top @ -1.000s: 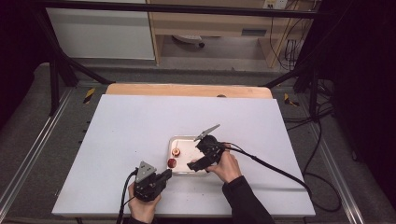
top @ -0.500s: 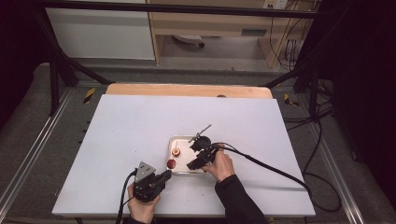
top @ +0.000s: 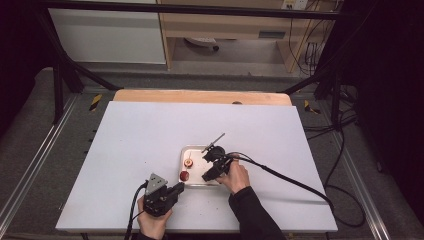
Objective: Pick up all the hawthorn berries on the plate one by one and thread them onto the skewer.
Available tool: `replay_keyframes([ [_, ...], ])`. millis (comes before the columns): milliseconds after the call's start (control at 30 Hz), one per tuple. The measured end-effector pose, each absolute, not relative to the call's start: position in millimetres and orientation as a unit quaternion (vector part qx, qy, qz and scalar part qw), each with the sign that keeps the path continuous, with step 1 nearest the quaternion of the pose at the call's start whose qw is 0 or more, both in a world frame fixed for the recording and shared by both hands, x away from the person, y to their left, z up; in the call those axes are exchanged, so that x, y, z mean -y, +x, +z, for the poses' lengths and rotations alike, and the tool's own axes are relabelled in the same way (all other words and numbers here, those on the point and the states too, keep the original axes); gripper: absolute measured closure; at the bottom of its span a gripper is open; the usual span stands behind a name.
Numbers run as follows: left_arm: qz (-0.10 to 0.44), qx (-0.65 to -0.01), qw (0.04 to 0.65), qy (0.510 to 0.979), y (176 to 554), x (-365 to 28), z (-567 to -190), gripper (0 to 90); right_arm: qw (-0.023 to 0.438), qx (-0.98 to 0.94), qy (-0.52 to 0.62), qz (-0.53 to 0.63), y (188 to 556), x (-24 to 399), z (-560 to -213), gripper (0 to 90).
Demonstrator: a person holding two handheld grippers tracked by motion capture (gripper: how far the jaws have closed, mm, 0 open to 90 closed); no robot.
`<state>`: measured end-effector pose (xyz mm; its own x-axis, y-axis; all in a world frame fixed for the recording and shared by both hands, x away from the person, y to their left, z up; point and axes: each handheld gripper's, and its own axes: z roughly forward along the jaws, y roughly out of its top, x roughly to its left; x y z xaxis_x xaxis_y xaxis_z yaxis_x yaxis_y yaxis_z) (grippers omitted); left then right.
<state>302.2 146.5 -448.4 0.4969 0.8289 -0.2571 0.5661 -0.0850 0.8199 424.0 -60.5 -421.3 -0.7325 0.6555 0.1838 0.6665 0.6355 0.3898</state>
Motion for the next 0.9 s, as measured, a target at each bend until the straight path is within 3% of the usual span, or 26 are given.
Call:
replay_keyframes([
  [233,0.135,-0.48,0.48,0.722,301,-145,-447,88.3,0.01,0.89,-0.38,-0.251,422,65,-409,59.7],
  [567,0.13,-0.486,0.495,0.708,296,-136,-444,88.4,-0.004,0.82,-0.412,-0.396,422,94,-384,59.8],
  [900,0.129,-0.499,0.503,0.694,290,-118,-440,88.5,-0.008,0.724,-0.45,-0.523,421,115,-389,59.9],
])
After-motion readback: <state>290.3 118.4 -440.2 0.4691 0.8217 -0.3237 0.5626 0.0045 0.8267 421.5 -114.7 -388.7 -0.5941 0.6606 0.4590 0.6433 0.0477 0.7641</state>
